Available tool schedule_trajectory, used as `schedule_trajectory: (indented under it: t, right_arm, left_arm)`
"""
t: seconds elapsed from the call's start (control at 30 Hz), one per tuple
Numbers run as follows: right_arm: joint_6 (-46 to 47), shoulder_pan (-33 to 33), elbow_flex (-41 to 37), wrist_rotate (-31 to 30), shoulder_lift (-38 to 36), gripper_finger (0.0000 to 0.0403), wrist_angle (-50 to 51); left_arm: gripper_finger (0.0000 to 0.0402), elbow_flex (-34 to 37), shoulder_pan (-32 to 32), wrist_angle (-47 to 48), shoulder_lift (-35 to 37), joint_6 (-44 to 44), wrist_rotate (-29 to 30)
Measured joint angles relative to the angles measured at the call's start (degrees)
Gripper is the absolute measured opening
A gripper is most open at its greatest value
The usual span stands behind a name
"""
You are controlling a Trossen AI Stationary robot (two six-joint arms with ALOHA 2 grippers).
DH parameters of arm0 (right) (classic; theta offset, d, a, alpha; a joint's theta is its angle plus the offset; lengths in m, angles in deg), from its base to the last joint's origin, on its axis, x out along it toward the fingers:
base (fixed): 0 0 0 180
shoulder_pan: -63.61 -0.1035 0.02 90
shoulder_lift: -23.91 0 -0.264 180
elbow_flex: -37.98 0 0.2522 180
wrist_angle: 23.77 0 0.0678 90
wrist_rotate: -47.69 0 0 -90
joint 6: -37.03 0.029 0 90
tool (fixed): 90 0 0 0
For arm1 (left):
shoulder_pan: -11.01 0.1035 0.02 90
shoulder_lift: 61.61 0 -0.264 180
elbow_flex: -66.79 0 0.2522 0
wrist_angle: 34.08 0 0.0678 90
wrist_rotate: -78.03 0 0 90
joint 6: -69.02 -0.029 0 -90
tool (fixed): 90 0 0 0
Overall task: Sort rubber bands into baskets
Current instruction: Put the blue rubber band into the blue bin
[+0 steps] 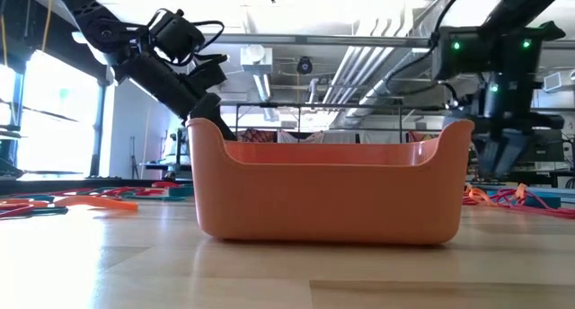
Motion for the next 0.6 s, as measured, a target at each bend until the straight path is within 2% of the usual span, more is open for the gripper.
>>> schedule_trajectory:
  t: [0.27, 0.6]
  right_arm:
    - [-0.1, 1.1, 0.0, 0.6, 3.9, 0.0144, 2.1]
    - [0.1, 8.0, 0.0, 2.6, 4.5, 0.0242, 1.8]
  left_arm:
    - [0.0019, 0.0, 0.0, -0.2, 0.0, 0.0, -2.5]
    - [0.0019, 0.0, 0.0, -0.3, 0.0, 0.0, -3.1]
